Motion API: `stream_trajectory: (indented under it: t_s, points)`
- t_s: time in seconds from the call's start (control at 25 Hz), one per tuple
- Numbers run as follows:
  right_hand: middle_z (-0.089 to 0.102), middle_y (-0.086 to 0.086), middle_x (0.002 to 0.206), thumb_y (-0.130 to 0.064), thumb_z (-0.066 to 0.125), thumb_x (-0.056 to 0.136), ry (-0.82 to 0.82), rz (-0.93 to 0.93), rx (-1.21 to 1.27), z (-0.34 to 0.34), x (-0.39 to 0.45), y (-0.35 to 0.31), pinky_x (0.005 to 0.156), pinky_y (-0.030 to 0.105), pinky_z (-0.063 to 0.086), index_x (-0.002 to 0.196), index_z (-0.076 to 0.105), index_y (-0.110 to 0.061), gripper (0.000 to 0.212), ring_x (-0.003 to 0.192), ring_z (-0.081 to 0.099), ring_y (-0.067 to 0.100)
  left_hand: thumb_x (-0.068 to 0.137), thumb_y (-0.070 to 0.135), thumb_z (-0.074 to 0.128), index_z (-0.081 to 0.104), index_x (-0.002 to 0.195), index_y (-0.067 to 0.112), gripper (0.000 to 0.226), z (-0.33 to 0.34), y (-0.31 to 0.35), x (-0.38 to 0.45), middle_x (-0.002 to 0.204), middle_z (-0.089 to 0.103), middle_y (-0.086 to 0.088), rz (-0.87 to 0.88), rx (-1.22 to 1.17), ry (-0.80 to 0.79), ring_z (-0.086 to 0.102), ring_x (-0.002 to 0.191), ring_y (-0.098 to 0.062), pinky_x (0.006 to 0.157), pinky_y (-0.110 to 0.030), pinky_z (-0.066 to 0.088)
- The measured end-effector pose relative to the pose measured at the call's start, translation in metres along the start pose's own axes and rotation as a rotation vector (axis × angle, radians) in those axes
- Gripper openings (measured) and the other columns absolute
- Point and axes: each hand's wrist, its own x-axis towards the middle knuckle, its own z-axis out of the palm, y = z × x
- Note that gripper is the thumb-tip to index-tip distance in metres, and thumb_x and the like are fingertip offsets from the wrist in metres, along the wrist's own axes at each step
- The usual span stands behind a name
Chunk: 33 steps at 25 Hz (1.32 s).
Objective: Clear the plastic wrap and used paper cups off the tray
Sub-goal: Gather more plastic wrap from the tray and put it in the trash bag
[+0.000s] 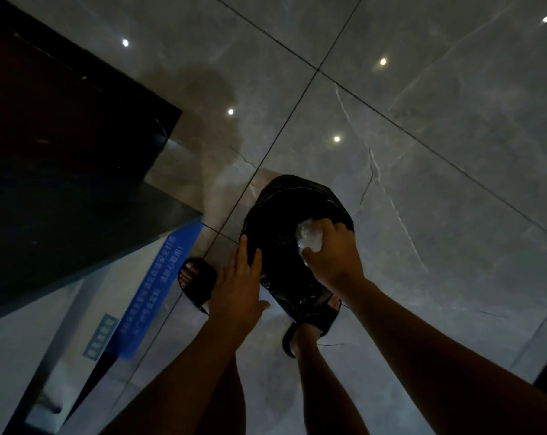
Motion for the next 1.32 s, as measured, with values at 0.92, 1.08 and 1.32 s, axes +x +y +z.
stream_trajectory:
  t_s: [0.92, 1.08, 1.32]
  points:
    - [0.063, 0.013, 0.118, -0.031, 0.048, 0.096, -0.225, -0.018, -0.208, -0.063, -0.101, 0.008, 0.094, 0.047, 0.053, 0.133, 0.053, -0.018, 0.040, 0.113, 0.056, 0.033, 0.097, 0.030, 0.055, 0.029, 0.151, 0.021, 0.061, -0.084, 0.014, -0.043, 0.157, 0.026, -0.011, -0.060, -0.080, -0.057, 0.037, 0.138, -0.029, 0.107, -0.044, 0.041]
    - [0.064, 0.013, 0.122, -0.030, 0.046, 0.099, -0.253, 0.008, -0.244, -0.094, -0.149, -0.017, 0.097, 0.046, 0.052, 0.134, 0.055, -0.017, 0.039, 0.117, 0.056, 0.031, 0.101, 0.030, 0.051, 0.043, 0.144, 0.016, 0.046, -0.117, 0.017, -0.102, 0.148, 0.041, -0.010, -0.077, -0.081, -0.153, 0.047, 0.129, -0.026, 0.105, -0.040, 0.045]
    - [0.071, 0.016, 0.111, -0.024, 0.050, 0.098, -0.244, -0.041, -0.201, -0.146, -0.236, -0.072, 0.087, 0.039, 0.056, 0.123, 0.063, -0.010, 0.031, 0.104, 0.064, 0.033, 0.102, 0.032, 0.047, 0.054, 0.134, 0.019, 0.035, -0.164, 0.013, -0.212, 0.135, 0.053, -0.010, -0.110, -0.101, -0.207, 0.052, 0.123, -0.026, 0.102, -0.042, 0.047]
